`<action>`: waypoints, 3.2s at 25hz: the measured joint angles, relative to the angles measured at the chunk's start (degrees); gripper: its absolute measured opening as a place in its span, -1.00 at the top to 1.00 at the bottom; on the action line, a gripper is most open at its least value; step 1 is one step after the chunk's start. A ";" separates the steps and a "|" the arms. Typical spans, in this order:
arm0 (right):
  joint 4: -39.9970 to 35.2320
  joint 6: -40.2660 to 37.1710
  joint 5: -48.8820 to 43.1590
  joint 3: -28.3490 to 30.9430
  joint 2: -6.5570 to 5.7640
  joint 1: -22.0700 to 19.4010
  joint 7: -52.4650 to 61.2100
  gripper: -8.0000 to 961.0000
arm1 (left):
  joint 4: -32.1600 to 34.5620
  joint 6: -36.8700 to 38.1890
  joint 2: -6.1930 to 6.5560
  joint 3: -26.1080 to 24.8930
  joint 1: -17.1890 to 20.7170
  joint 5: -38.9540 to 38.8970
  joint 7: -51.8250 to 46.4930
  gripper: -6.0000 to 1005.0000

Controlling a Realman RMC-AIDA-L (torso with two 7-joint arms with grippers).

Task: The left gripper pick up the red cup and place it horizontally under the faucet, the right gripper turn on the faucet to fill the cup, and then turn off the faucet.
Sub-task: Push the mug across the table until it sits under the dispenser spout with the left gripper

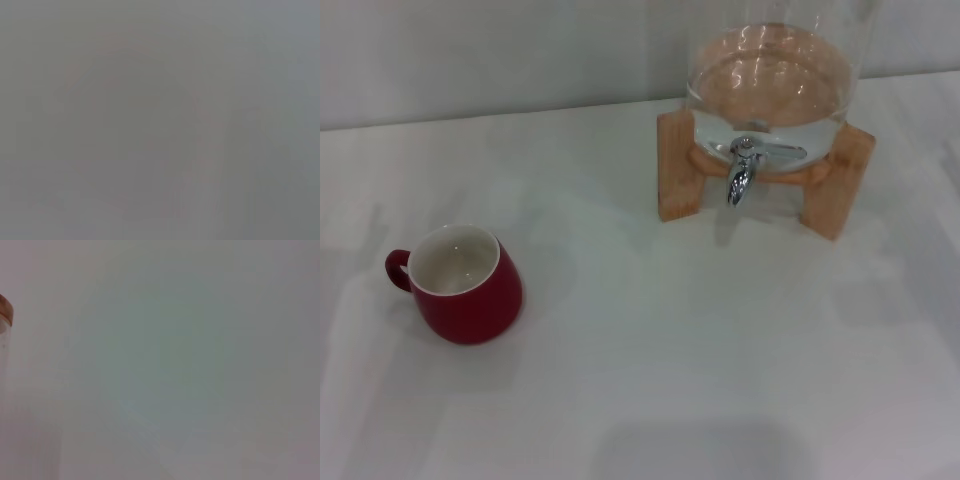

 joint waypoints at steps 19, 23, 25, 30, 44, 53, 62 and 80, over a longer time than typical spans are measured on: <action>0.00 -0.32 0.00 0.00 -0.03 -0.29 -0.15 -0.41 | 0.02 0.58 -0.20 3.03 0.90 -0.07 0.00 -0.77; 0.01 -0.37 0.00 -0.01 -0.10 0.03 -0.26 -0.41 | 0.06 0.69 -0.52 3.44 1.94 -0.15 0.00 -0.77; 0.02 -0.47 0.00 -0.02 -0.21 0.13 -0.29 -0.41 | 0.08 0.72 -0.59 3.54 2.61 -0.11 0.00 -0.77; 0.35 -1.74 -0.08 -0.26 -0.32 0.58 -0.38 -0.41 | 0.08 0.28 -0.71 5.62 4.73 -0.44 0.00 -0.69; 0.51 -3.82 -0.68 -0.54 -0.65 2.19 -0.41 -0.41 | -0.68 0.09 -1.03 9.95 8.91 -2.51 -0.24 -0.55; 0.53 -4.85 -0.72 -0.53 -0.97 2.92 -0.42 -0.41 | -0.14 0.60 -0.81 17.91 10.20 -10.36 -0.07 -0.57; 0.54 -5.39 -0.70 -0.53 -1.46 3.57 -0.49 -0.41 | 0.71 2.84 -0.75 17.99 11.36 -10.44 -0.02 -0.57; 0.53 -5.64 -0.70 -0.53 -1.50 4.09 -0.50 -0.41 | 2.27 8.89 -0.31 18.04 8.63 -6.28 0.09 -0.56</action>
